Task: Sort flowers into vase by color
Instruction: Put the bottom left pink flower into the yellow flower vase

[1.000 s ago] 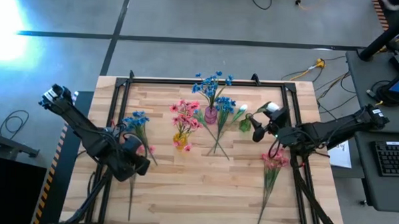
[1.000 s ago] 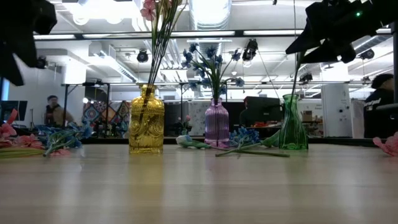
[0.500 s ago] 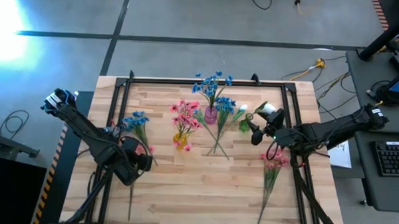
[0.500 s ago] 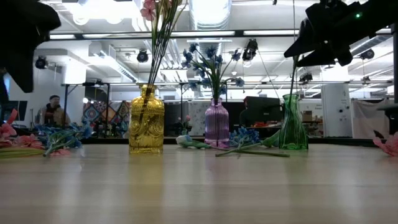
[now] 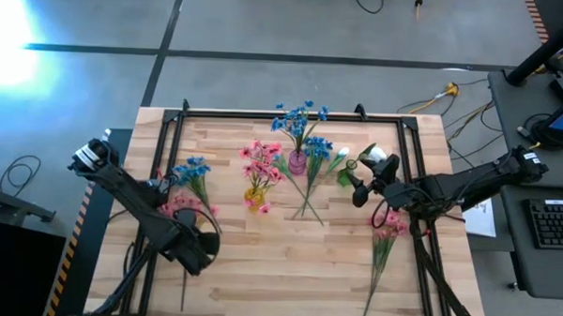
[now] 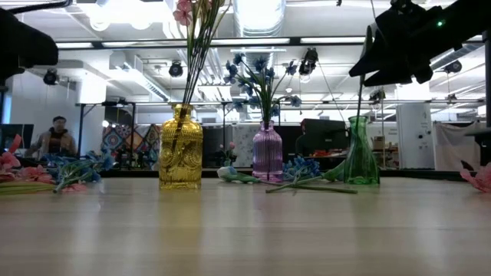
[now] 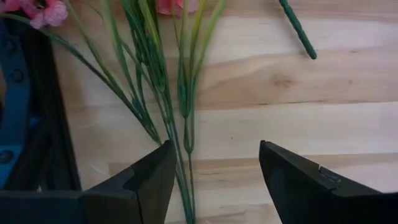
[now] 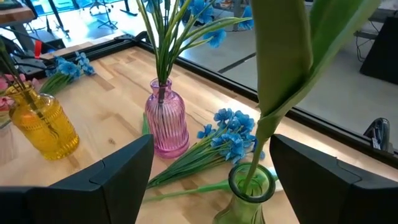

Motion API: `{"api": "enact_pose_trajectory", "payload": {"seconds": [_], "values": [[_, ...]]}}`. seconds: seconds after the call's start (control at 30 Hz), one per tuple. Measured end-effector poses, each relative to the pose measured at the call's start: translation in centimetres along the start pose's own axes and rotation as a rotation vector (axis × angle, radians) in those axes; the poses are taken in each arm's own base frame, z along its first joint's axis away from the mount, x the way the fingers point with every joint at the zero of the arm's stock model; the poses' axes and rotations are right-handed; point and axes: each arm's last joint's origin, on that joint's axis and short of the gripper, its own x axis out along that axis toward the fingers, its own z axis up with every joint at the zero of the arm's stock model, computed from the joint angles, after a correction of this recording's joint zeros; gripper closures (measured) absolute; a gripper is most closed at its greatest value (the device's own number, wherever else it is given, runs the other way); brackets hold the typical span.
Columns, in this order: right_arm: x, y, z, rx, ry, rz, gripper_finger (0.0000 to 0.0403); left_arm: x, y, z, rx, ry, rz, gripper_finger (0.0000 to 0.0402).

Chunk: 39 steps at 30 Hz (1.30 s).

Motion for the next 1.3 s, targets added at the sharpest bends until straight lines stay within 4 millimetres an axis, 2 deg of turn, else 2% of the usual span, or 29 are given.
{"api": "enact_pose_trajectory", "payload": {"seconds": [0.27,0.57,1.03,1.3], "values": [[0.0,0.0,0.0,-0.019,0.005,0.009,0.0088,3.0,-1.3,-2.4,-0.031,0.073,0.128,0.0184],[0.0,0.1,0.0,-0.044,0.013,0.025,0.0088,4.8,-1.2,-2.7,-0.031,0.025,0.185,0.0193],[0.0,0.1,0.0,-0.052,0.012,0.026,0.009,6.5,-0.1,-2.0,-0.035,-0.025,0.233,0.0274],[0.0,0.1,0.0,-0.052,0.014,0.029,0.0092,6.6,-0.1,-2.0,-0.048,-0.03,0.237,0.0347]]}}
